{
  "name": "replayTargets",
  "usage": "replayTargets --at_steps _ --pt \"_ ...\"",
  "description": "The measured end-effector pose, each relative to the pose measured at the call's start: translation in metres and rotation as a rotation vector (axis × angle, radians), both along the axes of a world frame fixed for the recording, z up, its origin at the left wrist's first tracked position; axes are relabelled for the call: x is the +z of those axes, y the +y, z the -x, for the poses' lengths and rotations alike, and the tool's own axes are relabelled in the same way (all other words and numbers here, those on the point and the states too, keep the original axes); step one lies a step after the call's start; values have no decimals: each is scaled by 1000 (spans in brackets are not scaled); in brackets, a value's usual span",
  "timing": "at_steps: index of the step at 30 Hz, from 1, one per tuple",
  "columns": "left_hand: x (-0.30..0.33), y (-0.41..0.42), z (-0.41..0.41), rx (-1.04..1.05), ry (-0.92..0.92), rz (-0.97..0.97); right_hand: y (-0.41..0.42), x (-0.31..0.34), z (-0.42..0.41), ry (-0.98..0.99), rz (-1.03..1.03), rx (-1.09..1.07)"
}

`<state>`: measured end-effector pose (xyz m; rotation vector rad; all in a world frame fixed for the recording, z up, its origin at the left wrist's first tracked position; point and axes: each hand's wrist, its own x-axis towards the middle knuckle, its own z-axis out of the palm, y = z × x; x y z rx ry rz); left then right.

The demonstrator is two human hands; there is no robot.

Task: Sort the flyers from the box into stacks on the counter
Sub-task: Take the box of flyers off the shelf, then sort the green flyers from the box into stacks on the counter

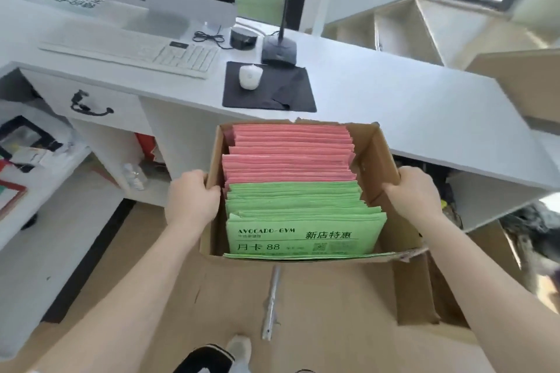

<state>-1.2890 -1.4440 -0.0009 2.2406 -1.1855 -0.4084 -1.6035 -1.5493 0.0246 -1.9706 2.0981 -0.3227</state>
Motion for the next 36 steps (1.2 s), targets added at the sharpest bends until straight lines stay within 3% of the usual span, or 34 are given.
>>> replayTargets --at_steps 6,13,22,36 --pt "31 -99 41 -209 -22 108 -45 22 58 -72 68 -173" --pt "44 -215 94 -286 -47 129 -138 22 118 -101 59 -266" --pt "34 -361 147 -217 -76 -4 -302 7 173 -103 -58 -200" --pt "39 -466 112 -42 -82 -68 -444 1 125 -142 -63 -94"
